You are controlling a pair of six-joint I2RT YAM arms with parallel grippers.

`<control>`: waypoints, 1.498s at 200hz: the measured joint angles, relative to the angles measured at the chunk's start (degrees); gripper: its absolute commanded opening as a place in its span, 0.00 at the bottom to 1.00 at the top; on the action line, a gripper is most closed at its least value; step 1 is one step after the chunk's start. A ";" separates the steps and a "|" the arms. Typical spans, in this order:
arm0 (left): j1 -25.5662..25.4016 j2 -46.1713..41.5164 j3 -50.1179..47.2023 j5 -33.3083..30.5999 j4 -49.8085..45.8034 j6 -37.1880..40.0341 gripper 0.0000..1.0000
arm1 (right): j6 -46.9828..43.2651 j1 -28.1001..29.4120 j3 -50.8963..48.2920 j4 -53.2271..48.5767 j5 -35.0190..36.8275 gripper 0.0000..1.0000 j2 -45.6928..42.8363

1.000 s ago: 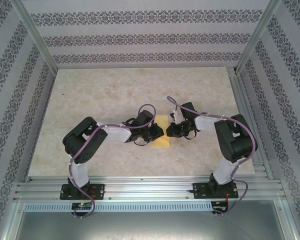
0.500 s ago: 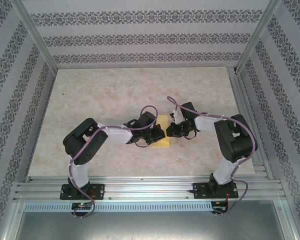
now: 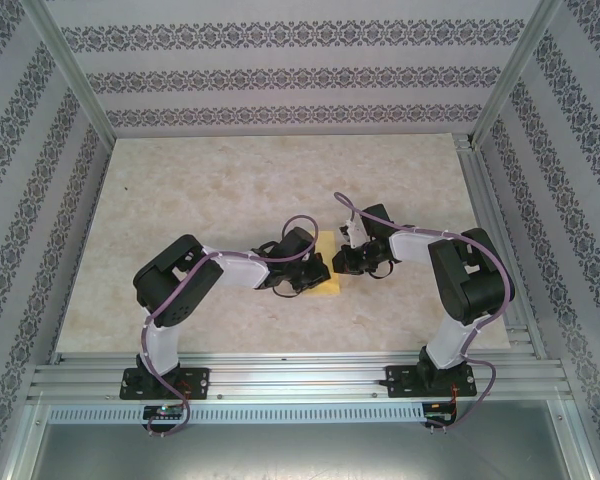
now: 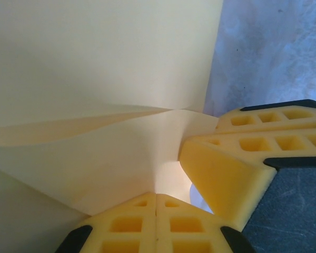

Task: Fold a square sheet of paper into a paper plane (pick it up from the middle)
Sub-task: Fold the triangle a second time at the center of the table.

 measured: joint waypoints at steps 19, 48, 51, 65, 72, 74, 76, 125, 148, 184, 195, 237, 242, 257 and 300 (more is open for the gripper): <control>-0.48 -0.55 0.68 -0.02 -1.09 0.42 0.03 | 0.00 0.00 0.00 0.02 -0.13 0.09 0.02; -1.14 -1.95 1.33 -0.24 -1.99 1.05 0.02 | 0.00 0.00 0.02 0.04 -0.22 0.10 0.04; -1.16 -1.99 1.33 -0.24 -2.08 1.05 0.02 | 0.00 0.00 0.02 0.04 -0.22 0.09 0.04; -1.20 -1.99 1.33 -0.26 -2.10 1.03 0.00 | 0.00 0.00 0.02 0.04 -0.22 0.09 0.04; -1.20 -1.99 1.33 -0.26 -2.10 1.03 0.00 | 0.00 0.00 0.02 0.04 -0.22 0.09 0.04; -1.20 -1.99 1.33 -0.26 -2.10 1.01 0.00 | 0.00 0.00 0.02 0.04 -0.22 0.09 0.04; -1.22 -1.99 1.33 -0.26 -2.10 1.01 0.00 | -0.02 0.00 0.02 0.04 -0.22 0.09 0.04; -1.29 -1.38 1.07 -0.20 -0.70 -0.35 0.00 | -0.02 0.00 0.02 0.07 -0.17 0.10 0.07; -1.31 -1.27 0.52 -0.15 0.50 -0.92 0.00 | -0.02 0.00 0.02 0.09 -0.15 0.10 0.09; -1.31 -1.27 -0.07 -0.15 1.64 -1.40 0.00 | -0.04 0.00 0.02 0.09 -0.13 0.09 0.09; -1.31 -1.27 -0.48 -0.17 2.36 -1.62 0.00 | -0.04 0.00 0.07 0.07 -0.13 0.09 0.13; -1.60 -1.84 -1.62 -0.96 3.96 -1.81 0.01 | -0.04 0.00 0.11 0.00 -0.15 0.09 0.15; -1.64 -1.88 -1.66 -1.16 4.02 -1.81 0.01 | -0.04 0.00 0.11 0.00 -0.15 0.10 0.15; -1.70 -2.14 -1.90 -1.53 4.09 -1.81 0.03 | -0.02 0.00 0.11 0.00 -0.15 0.09 0.15; -2.99 -4.90 -5.03 -1.77 4.26 -1.77 0.05 | -0.02 0.02 0.15 0.07 -0.17 0.09 0.20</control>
